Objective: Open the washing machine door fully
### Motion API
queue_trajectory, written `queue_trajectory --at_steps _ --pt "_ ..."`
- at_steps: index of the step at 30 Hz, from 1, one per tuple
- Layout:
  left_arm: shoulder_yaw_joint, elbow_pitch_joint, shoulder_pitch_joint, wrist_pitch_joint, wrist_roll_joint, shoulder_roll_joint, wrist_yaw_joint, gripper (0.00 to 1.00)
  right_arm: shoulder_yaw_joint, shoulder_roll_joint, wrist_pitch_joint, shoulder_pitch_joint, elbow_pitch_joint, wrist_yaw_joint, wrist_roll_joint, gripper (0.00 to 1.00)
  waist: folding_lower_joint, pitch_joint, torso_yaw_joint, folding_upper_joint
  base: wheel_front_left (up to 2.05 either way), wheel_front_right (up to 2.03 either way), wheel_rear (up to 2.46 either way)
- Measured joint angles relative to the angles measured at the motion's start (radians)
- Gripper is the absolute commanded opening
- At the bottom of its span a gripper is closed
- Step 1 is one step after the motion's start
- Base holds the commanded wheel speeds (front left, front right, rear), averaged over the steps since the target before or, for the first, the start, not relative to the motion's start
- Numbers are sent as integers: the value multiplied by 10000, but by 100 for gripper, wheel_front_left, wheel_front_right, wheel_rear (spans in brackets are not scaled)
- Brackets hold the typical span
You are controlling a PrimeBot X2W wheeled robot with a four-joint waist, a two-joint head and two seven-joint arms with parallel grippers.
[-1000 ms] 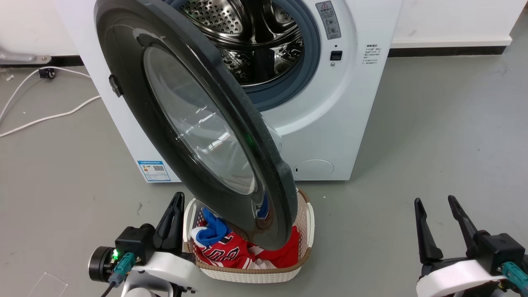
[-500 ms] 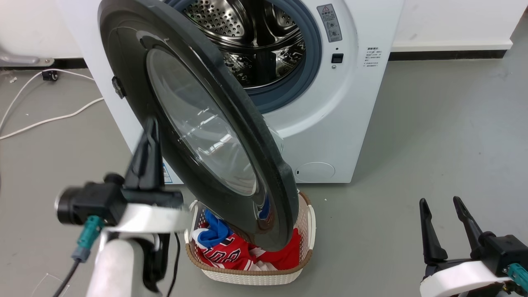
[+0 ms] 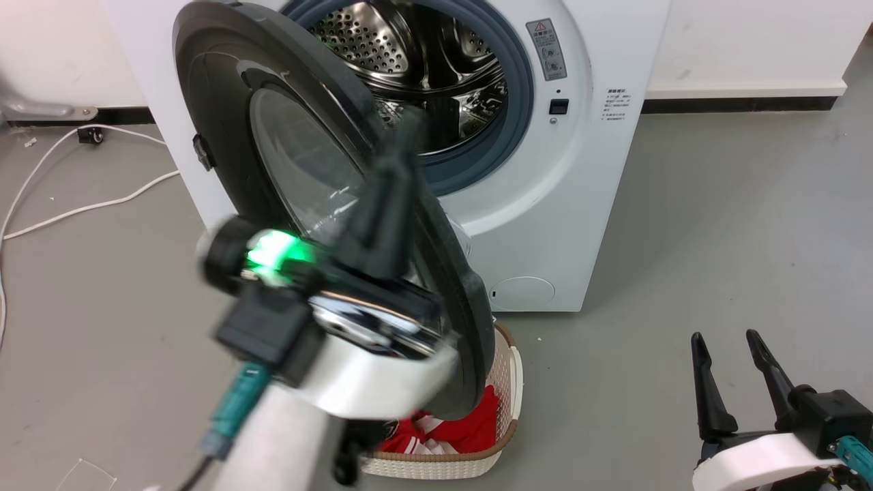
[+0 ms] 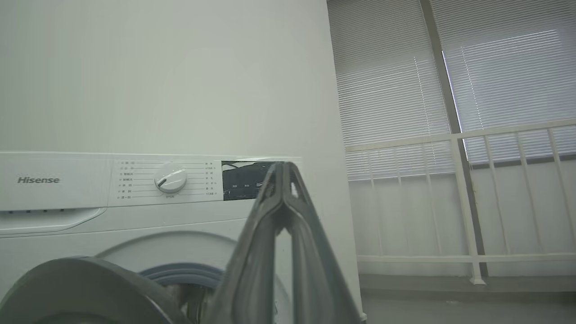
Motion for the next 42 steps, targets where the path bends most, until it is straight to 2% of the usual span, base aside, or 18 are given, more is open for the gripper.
queue_trajectory --at_steps 5,10,16,20,29,36,42 --pt "-1854 286 201 681 -844 -4 -61 0 -67 2 17 5 0 0 8 100 0 19 -8 0 0 0 0" --pt "-3459 1160 751 1670 -1613 -4 -36 0 -109 2 40 69 23 0 23 100 1 93 21 0 0 0 0" --pt "-4495 2581 1422 2700 -2201 -4 182 0 -10 4 36 35 100 0 29 100 0 215 -29 0 0 0 0" --pt "-4560 3521 1352 2694 -2215 2 456 0 10 4 0 -137 155 0 36 100 0 406 -101 0 0 0 0" --pt "-3948 5047 85 1684 -2673 -4 1197 0 104 8 -96 -360 435 0 65 100 0 676 -424 0 0 0 0" --pt "-3545 5950 -280 1277 -2880 -12 1444 0 119 8 -146 -433 579 0 138 100 1 729 -538 0 0 0 0" --pt "-3471 6061 -199 1035 -3072 -38 1507 0 67 8 -207 -443 644 0 201 100 0 739 -458 0 0 0 0"
